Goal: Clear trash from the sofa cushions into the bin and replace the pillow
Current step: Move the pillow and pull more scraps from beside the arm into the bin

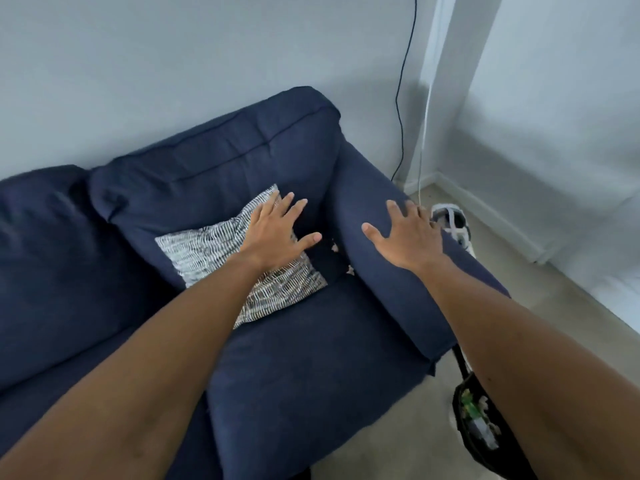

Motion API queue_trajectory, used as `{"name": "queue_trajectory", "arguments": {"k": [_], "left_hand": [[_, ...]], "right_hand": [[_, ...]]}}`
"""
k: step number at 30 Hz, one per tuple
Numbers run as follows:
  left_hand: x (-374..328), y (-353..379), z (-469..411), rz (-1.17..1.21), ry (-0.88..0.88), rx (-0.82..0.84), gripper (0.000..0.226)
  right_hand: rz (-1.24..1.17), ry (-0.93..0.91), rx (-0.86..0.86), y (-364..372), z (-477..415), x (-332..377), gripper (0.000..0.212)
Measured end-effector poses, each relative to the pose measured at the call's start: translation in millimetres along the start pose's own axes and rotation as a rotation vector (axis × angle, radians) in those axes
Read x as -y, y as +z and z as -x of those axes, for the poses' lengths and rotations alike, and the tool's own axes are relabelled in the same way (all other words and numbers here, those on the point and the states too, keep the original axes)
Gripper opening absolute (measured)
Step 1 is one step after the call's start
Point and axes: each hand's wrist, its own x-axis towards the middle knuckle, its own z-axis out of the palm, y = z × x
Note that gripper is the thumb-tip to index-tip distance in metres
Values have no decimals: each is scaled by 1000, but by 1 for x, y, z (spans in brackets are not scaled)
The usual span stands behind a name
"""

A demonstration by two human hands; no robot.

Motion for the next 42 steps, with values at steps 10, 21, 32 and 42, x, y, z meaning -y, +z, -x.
{"name": "queue_trajectory", "arguments": {"k": [10, 21, 32, 42], "left_hand": [[47, 12, 11, 53, -78, 5, 80], [72, 88, -36, 85, -43, 113, 79], [95, 182, -101, 163, 32, 266, 77], [98, 269, -151, 240, 92, 347, 72]], "right_hand": [[1, -76, 47, 33, -24, 42, 82], [-40, 14, 162, 104, -52, 42, 79], [-188, 247, 269, 194, -83, 38, 75], [-216, 453, 238, 279, -106, 42, 62]]}}
